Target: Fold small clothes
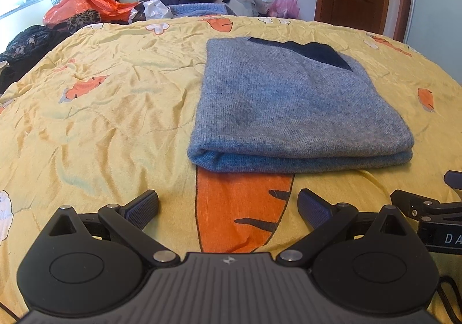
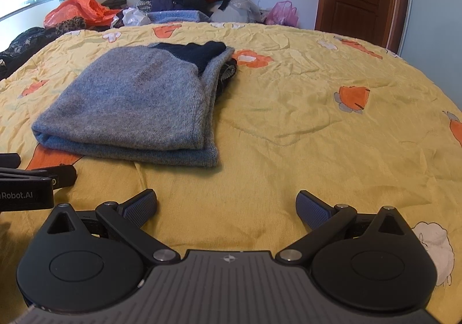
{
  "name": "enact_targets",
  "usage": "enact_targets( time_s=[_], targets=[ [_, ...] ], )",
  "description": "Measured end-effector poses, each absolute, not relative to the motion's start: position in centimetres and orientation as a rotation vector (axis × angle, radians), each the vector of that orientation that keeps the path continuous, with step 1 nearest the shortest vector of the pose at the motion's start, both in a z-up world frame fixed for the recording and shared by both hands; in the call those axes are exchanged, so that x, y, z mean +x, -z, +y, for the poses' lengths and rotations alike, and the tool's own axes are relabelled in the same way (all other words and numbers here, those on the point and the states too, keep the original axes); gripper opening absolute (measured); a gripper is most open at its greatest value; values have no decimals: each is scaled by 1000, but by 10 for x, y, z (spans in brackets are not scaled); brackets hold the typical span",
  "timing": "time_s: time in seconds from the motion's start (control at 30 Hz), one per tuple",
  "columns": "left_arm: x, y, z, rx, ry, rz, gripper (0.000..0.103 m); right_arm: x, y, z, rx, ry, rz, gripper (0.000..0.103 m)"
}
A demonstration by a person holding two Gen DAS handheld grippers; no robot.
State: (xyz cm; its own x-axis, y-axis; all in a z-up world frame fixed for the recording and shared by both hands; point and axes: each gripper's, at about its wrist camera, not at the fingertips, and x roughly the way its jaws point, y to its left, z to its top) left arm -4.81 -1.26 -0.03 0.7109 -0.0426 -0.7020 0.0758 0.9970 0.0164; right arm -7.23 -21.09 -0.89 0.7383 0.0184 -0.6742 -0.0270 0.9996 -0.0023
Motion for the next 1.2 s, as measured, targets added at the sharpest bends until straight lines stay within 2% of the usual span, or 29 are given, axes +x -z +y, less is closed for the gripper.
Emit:
enact_targets(
  time_s=[0.3,1.2],
  targets=[
    [-34,-6,-14,39,53,881,103,-61,-1,-210,14,-22,870,103],
    [-45,-20,-23,66,36,927,103,-69,-15,-207,6,-48,868,103]
  ],
)
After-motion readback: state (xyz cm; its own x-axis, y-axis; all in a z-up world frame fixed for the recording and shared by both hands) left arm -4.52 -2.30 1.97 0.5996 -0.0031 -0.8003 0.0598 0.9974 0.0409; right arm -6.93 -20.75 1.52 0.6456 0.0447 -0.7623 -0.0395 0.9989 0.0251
